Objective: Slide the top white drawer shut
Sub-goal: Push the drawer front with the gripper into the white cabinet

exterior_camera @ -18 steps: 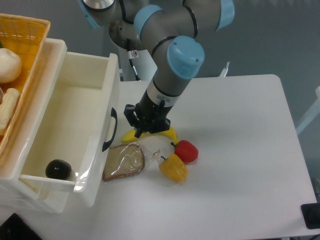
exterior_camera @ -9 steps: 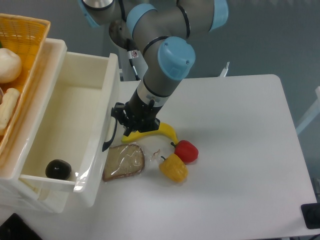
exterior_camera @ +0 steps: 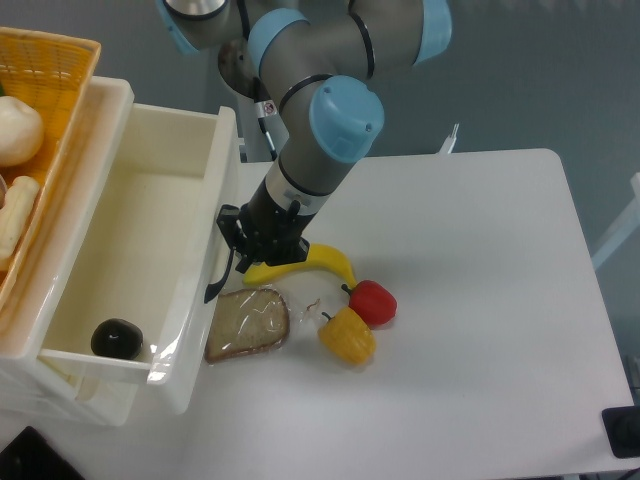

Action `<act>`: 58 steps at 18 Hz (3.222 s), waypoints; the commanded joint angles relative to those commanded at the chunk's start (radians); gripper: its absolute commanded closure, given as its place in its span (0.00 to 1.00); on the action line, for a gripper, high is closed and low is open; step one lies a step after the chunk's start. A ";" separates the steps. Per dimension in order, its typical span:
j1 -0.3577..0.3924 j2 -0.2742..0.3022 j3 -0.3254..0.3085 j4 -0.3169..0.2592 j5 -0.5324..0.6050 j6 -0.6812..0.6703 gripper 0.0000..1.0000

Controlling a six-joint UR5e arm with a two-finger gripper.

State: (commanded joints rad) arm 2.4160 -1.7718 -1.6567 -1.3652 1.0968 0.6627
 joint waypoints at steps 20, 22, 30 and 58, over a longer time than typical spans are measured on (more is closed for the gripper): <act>-0.058 0.028 -0.014 -0.029 -0.021 -0.011 1.00; -0.066 0.032 -0.015 -0.029 -0.021 -0.011 1.00; -0.120 0.032 -0.015 -0.025 -0.023 -0.041 1.00; -0.160 0.020 -0.005 -0.015 -0.018 -0.063 0.76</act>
State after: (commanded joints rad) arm 2.2564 -1.7518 -1.6613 -1.3806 1.0784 0.5997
